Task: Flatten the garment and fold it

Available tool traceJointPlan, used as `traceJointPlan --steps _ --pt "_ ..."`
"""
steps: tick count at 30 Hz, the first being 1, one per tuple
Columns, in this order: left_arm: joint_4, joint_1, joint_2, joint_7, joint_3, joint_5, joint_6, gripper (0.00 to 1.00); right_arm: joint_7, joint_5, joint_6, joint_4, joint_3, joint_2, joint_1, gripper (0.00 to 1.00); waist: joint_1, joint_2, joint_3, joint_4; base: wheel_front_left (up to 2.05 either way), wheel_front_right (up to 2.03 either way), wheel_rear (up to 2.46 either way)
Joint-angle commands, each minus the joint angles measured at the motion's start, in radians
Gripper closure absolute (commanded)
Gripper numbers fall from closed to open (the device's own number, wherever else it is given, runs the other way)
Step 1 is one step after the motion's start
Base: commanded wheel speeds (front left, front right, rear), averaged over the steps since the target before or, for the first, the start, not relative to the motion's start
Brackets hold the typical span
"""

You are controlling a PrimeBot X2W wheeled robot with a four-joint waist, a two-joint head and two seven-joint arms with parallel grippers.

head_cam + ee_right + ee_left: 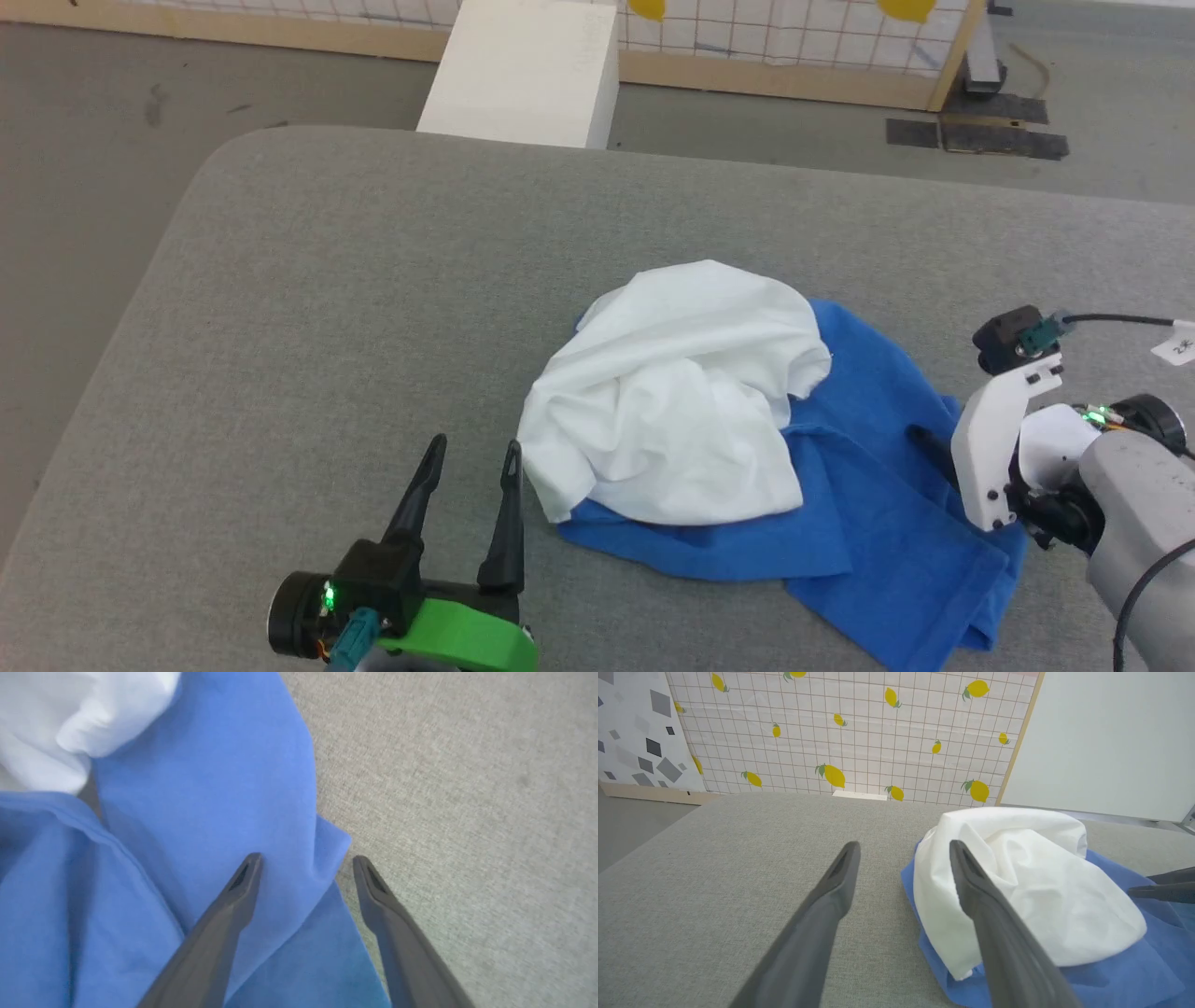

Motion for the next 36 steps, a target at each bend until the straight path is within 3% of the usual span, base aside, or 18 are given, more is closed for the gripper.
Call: traceJointPlan --steps 1,3,4,5,6,12,18,22,30,34,35,36 --pt "0.002 -0.018 -0.002 -0.005 -0.002 0.006 -0.005 0.00 -0.009 -0.016 -0.001 0.020 -0.009 0.014 0.020 0.00 0.0000 -0.0001 0.014 0.021 0.00 0.00 0.00" --pt "0.004 -0.020 -0.002 -0.005 -0.003 0.008 -0.006 0.00 0.000 -0.026 -0.001 0.047 -0.013 0.031 0.028 0.00 0.0000 -0.0001 0.018 0.029 0.00 0.00 0.00" --pt "0.004 -0.019 -0.002 -0.005 -0.002 0.009 -0.006 0.00 0.009 -0.026 -0.001 0.057 -0.015 0.039 0.032 0.13 0.0000 -0.0001 0.019 0.031 0.00 0.00 0.00" --pt "0.005 -0.019 -0.002 -0.005 -0.001 0.010 -0.007 0.00 0.019 -0.028 -0.001 0.068 -0.017 0.044 0.034 0.62 0.0000 -0.0001 0.020 0.032 0.00 0.00 0.00" --pt "0.006 -0.019 -0.002 -0.005 0.000 0.010 -0.007 0.00 0.027 -0.034 -0.001 0.073 -0.013 0.046 0.035 1.00 0.0000 -0.0001 0.020 0.032 0.00 0.00 0.00" --pt "0.012 -0.014 -0.002 -0.005 0.015 0.017 -0.006 0.00 0.007 -0.045 -0.001 0.072 -0.034 0.050 0.017 1.00 0.0000 -0.0001 0.001 0.003 0.00 0.00 0.00" --pt "0.008 -0.010 -0.002 -0.005 0.020 0.020 -0.010 0.00 -0.063 -0.042 -0.001 0.046 -0.120 0.028 -0.015 1.00 0.0000 -0.0001 -0.030 -0.042 0.00 0.00 0.00" --pt "0.005 -0.005 -0.002 -0.005 0.019 0.018 -0.007 0.00 -0.099 -0.043 -0.001 0.063 -0.232 -0.024 -0.003 1.00 0.0000 -0.0001 -0.036 -0.058 0.00 0.00 0.00" --pt "0.005 0.003 -0.002 -0.005 0.022 0.020 -0.012 0.00 -0.157 -0.126 -0.001 0.211 -0.511 -0.199 0.175 1.00 0.0000 -0.0001 -0.014 -0.053 0.00 0.00 0.00" --pt "0.007 0.002 -0.002 -0.005 0.030 0.025 -0.016 0.00 -0.196 -0.167 -0.001 0.282 -0.620 -0.213 0.276 1.00 0.0000 -0.0001 -0.002 -0.050 0.00 0.00 0.00" --pt "0.008 0.001 -0.002 -0.005 0.033 0.026 -0.017 0.00 -0.205 -0.177 -0.001 0.290 -0.638 -0.206 0.284 0.95 0.0000 -0.0001 0.000 -0.052 0.00 0.00 0.00" --pt "0.008 0.000 -0.002 -0.005 0.035 0.028 -0.018 0.00 -0.219 -0.189 -0.001 0.294 -0.658 -0.194 0.287 0.61 0.0000 -0.0001 0.001 -0.055 0.00 0.00 0.00"
